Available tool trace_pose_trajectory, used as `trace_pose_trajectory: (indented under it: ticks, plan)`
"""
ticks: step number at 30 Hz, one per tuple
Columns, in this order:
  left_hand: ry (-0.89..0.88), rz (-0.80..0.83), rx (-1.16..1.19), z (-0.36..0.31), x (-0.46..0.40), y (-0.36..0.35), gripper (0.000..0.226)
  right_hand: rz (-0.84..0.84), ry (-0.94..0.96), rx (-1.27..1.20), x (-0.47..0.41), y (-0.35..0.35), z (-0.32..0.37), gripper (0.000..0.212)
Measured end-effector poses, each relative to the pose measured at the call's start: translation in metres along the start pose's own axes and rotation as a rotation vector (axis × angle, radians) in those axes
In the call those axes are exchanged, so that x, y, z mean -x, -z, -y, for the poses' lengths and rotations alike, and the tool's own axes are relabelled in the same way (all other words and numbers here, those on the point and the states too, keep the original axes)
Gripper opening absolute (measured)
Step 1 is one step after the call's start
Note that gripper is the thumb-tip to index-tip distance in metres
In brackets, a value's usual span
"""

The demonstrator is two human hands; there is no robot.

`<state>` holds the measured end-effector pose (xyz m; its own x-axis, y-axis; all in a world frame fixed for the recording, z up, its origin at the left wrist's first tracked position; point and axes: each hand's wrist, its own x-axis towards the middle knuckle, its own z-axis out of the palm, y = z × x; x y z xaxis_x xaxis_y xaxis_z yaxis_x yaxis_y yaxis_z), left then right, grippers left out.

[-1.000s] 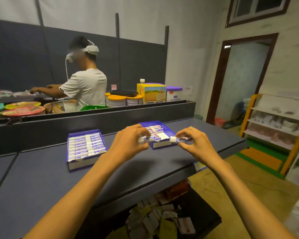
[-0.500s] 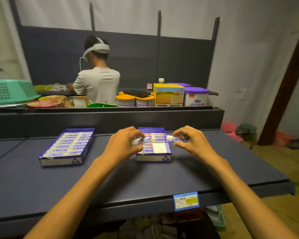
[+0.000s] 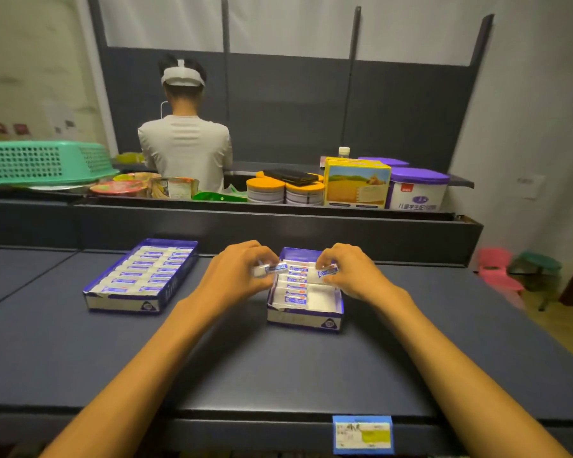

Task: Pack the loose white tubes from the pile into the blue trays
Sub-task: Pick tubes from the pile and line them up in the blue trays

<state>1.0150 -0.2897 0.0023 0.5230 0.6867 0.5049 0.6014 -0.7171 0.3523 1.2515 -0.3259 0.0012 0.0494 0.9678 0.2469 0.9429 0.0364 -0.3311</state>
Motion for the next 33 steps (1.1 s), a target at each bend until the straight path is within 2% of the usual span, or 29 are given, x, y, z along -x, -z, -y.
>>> trace_pose_trajectory:
  ticks: [12, 22, 33]
  plan:
    - [-0.046, 0.175, -0.028, 0.006, -0.030, -0.013, 0.033, 0.093, -0.005, 0.058, -0.010, -0.007, -0.003, 0.027]
    - [-0.060, 0.185, -0.054, 0.003, -0.029, -0.010, 0.034, 0.187, 0.000, 0.096, -0.011, -0.002, 0.002, 0.031]
    - [-0.055, 0.179, -0.045, 0.003, -0.028, -0.009, 0.034, 0.159, 0.025, 0.139, -0.012, -0.002, 0.002, 0.029]
